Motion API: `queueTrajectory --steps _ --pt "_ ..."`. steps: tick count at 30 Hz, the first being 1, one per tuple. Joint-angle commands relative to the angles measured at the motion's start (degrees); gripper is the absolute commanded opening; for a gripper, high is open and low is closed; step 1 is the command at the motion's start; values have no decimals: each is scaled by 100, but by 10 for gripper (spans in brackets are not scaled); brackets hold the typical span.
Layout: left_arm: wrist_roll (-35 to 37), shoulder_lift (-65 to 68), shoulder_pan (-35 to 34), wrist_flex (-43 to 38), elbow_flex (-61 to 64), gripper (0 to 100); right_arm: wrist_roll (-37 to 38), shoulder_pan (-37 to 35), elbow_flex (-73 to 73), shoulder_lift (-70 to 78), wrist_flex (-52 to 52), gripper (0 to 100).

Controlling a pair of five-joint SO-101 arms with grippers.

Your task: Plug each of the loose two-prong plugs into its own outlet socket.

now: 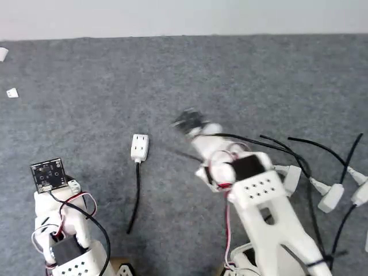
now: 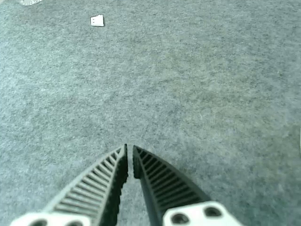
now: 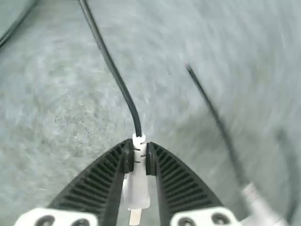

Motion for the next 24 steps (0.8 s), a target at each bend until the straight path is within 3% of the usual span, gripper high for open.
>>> queueTrajectory --steps 1,6,9,16,19,23,24 --pt "-35 -79 53 18 -84 16 -818 145 554 -110 -92 9" --pt "-35 -79 62 26 -84 16 -1310 1147 782 549 -1015 11" --pt "-35 -79 62 26 -84 16 -1662 1341 510 1112 -1209 18" --pt "-35 -70 62 26 -84 16 -1398 1358 -273 2404 -866 225" --pt "-35 -70 62 26 -84 16 -1240 1596 -571 2642 -866 189" --pt "-35 -70 62 26 -84 16 -1327 1903 -738 2510 -927 7" --pt "-35 -70 62 26 -84 16 -1433 1903 -730 2466 -927 9"
